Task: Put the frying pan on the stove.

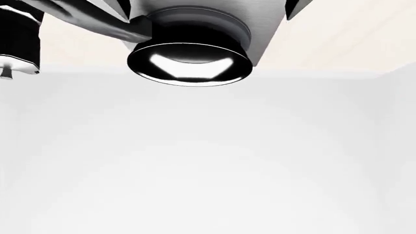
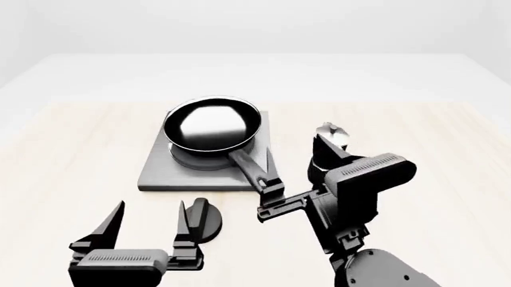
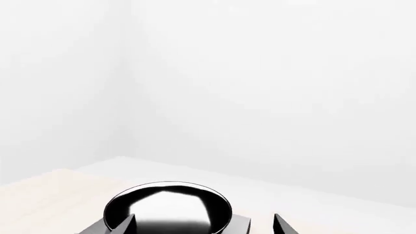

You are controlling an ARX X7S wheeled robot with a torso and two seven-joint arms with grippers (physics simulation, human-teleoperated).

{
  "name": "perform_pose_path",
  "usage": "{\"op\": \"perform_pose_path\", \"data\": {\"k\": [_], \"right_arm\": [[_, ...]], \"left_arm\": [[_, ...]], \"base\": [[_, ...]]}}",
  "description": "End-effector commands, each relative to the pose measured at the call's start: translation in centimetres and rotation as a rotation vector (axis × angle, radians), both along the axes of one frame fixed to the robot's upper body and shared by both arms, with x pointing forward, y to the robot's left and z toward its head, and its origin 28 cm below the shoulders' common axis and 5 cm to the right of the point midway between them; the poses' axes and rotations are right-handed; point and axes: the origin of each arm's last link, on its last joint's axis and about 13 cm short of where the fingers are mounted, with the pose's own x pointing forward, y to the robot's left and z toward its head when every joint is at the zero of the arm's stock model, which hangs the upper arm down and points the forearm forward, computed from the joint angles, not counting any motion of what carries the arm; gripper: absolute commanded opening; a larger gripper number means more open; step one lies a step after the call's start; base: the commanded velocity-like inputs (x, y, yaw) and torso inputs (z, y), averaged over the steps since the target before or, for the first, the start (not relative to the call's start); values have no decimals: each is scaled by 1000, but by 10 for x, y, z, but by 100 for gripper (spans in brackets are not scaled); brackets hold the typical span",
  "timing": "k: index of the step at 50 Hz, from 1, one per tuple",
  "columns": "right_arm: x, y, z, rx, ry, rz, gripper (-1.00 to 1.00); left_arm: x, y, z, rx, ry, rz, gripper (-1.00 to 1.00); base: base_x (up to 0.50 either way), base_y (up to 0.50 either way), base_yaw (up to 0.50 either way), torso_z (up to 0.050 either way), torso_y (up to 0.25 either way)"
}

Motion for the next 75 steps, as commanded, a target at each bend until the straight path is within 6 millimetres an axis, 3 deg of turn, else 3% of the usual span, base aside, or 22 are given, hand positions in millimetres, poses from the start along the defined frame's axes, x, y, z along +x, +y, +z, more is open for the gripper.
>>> {"op": "perform_pose_path", "data": {"k": [1,75], "right_arm": [[-18,-3,1,35,-42,-16,100],[-90,-11,30,82,-219,-31,100]], "left_arm": [[-6,-1,6,3,-25,-7,100],[-37,-1,37,-13,-147,-44,100]], "base": [[0,0,0,0,0],[0,0,0,0,0]]}}
